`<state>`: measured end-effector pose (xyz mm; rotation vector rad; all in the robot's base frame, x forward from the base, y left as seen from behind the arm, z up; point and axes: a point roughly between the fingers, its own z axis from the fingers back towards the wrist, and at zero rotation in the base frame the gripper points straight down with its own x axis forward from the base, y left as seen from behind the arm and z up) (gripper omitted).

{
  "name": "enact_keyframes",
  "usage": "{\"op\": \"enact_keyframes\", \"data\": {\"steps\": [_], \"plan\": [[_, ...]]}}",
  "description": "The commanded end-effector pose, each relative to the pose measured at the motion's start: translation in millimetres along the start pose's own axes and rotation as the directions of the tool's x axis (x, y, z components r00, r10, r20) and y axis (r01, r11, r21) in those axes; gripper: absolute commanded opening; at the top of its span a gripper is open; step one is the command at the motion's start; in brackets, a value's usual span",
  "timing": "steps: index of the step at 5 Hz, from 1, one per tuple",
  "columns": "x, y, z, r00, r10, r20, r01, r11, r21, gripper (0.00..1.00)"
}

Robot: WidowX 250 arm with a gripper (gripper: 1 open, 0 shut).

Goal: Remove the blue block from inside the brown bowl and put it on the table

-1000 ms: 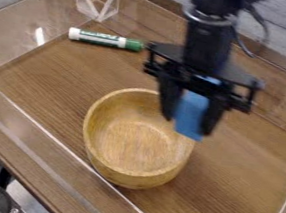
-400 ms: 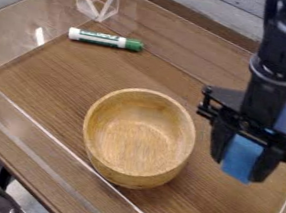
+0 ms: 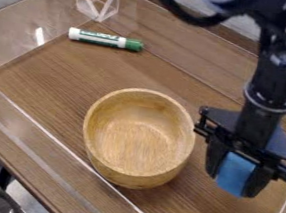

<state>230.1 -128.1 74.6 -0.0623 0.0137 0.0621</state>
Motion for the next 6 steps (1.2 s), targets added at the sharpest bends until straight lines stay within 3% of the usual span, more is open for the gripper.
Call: {"op": "enact_keyframes", "data": {"steps": [1, 3, 4, 6], "plan": [[4.8, -5, 1.4, 0.999, -0.01, 0.034, 0.011, 1.0, -0.018, 0.0], [6.8, -5, -14.7, 1.0, -0.008, 0.026, 0.009, 1.0, -0.019, 0.0], [7.4, -5, -18.2, 1.0, -0.008, 0.025, 0.009, 1.0, -0.021, 1.0], [10.5, -4, -18.2, 1.0, -0.007, 0.025, 0.008, 1.0, -0.02, 1.0]]}}
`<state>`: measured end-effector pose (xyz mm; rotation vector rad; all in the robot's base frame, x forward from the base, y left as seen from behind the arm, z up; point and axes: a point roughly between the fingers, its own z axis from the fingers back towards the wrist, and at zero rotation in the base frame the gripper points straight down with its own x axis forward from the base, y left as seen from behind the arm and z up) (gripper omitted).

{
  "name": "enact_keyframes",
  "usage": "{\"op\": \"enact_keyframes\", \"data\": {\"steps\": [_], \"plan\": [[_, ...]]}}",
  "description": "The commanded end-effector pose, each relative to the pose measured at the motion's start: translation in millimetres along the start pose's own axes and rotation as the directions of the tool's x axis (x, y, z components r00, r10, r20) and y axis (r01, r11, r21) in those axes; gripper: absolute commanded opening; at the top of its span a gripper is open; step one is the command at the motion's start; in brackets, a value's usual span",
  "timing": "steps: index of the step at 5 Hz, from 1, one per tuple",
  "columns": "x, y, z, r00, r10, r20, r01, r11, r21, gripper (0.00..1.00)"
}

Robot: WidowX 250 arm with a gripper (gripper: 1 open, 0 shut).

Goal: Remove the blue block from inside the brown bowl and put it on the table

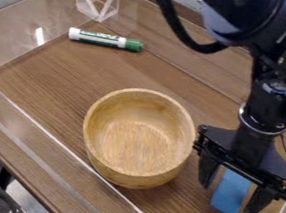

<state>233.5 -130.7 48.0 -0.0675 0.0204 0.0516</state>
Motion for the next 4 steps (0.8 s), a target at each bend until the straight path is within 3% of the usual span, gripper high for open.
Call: {"op": "enact_keyframes", "data": {"steps": [1, 3, 4], "plan": [[8.4, -1.3, 8.2, 0.999, 0.003, 0.033, -0.003, 1.0, -0.013, 1.0], [11.9, 0.7, 8.2, 0.999, 0.003, 0.037, -0.003, 1.0, -0.007, 1.0], [14.0, 3.1, 16.9, 0.999, 0.003, 0.04, -0.003, 1.0, -0.005, 1.0]]}}
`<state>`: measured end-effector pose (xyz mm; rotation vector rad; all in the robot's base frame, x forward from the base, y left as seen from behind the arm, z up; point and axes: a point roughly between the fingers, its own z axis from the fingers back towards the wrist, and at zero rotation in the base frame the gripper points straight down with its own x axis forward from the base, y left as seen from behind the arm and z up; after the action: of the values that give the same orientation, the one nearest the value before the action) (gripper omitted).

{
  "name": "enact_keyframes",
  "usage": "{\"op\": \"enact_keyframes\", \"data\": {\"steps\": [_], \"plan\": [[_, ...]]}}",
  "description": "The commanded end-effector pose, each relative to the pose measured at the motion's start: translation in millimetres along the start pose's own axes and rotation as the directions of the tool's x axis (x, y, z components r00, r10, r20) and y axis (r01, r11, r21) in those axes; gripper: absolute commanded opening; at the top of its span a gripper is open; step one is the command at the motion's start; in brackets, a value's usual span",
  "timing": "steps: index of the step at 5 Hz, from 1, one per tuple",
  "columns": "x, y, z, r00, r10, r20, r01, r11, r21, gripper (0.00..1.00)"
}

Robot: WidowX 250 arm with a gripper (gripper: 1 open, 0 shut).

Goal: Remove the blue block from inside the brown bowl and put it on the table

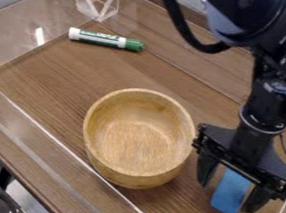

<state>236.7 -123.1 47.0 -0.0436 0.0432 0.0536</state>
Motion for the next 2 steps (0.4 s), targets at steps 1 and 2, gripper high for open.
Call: {"op": "enact_keyframes", "data": {"steps": [1, 2], "plan": [[12.2, -1, 27.3, 0.998, 0.004, 0.066, -0.002, 1.0, -0.029, 1.0], [14.8, 2, 41.3, 0.997, 0.008, 0.078, -0.006, 1.0, -0.028, 1.0]]}}
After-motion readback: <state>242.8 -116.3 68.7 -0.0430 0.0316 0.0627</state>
